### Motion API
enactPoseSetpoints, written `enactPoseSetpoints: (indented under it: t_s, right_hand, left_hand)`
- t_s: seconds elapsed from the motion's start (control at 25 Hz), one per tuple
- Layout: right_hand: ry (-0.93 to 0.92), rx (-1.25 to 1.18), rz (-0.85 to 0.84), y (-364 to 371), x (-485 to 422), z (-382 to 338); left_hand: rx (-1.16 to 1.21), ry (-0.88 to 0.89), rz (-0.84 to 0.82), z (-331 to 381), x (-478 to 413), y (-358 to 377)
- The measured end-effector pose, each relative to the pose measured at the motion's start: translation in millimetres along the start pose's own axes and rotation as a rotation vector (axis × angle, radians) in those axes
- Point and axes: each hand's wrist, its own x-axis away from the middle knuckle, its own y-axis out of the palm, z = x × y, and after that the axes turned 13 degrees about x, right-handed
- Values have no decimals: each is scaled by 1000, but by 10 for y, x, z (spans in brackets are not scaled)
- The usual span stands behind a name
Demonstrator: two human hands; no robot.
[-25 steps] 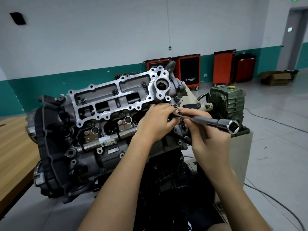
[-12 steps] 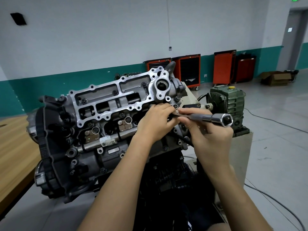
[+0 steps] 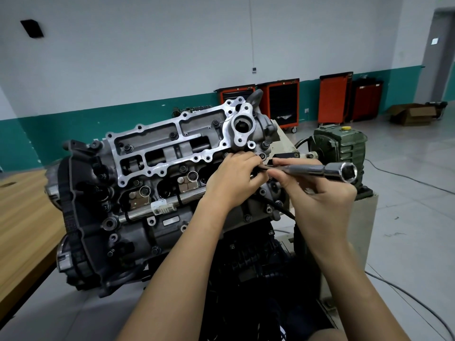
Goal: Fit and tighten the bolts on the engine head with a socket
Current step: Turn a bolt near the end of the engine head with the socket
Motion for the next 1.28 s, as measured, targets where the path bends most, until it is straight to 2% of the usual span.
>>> enactPoseSetpoints:
  t_s: [0.08,0.2,0.28,0.4,0.48,0.6,0.68,0.84,1.0,1.08,1.2,1.28]
  right_hand:
    - [44,-65,-46,-1,33,0]
    - [-33,-59,-117,17,78,16]
    - [-82,-7,-86,17,46,21]
    - [19,-42,-29,-4,19,7]
    - [64,-92,-62,-11,36,-21]
    - [-39,-45,-101,7,77,-35]
    - [-72,-10,-64,6,50,-8]
    - [53,-92,-8,-8,53,-23]
    - [-33,-42,-83,29,111,-45]
    - [-45,-13,-66,35,64,-16]
    - [16,-40,-9,23,40,-25]
    - [48,-90,-44,12,68,-61]
  left_hand:
    - [-4,12,3,-8,-2,2]
    - [-6,8,6,-10,2,6]
    - [6,5,17,-7,12,8]
    - [4,8,14,1,7,3]
    - [-1,13,-1,-1,4,0]
    - [3,6,1,3,4,2]
    - [3,-1,13,3,9,6]
    - [2,10,13,6,6,7]
    - [-2,7,11,1,1,2]
    - [1,-2,8,19,6,-11]
    - [3,0,4,28,13,-19]
    - [5,13,3,12,12,-15]
